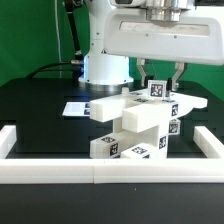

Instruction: Assemble chair

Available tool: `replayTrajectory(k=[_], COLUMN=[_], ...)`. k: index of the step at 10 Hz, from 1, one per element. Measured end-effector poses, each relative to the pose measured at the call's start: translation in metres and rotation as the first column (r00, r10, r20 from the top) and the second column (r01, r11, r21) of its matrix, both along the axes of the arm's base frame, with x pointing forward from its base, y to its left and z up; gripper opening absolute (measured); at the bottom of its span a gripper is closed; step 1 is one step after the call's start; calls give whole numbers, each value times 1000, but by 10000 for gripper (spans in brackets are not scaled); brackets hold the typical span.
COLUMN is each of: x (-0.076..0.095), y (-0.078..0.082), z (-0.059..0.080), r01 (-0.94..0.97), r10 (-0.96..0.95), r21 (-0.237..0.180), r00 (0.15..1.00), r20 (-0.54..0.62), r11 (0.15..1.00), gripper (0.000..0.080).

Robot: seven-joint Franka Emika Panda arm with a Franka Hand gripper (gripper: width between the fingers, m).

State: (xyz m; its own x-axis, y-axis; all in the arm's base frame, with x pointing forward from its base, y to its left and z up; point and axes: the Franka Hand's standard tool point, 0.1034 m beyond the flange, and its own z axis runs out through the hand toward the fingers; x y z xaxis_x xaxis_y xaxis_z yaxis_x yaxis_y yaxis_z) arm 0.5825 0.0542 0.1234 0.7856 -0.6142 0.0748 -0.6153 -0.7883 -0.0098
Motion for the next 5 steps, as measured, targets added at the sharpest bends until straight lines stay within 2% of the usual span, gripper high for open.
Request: replayTrajectory(k=[3, 4, 5], x=[0, 0, 0], y=[3, 3, 3], z=[0, 0, 0], r01=[193, 159, 128], r10=[-193, -159, -129], r21=[28, 26, 24], r00=[981, 987, 992], r20=[3, 3, 2], r11=[981, 987, 991], gripper=[287, 360, 360])
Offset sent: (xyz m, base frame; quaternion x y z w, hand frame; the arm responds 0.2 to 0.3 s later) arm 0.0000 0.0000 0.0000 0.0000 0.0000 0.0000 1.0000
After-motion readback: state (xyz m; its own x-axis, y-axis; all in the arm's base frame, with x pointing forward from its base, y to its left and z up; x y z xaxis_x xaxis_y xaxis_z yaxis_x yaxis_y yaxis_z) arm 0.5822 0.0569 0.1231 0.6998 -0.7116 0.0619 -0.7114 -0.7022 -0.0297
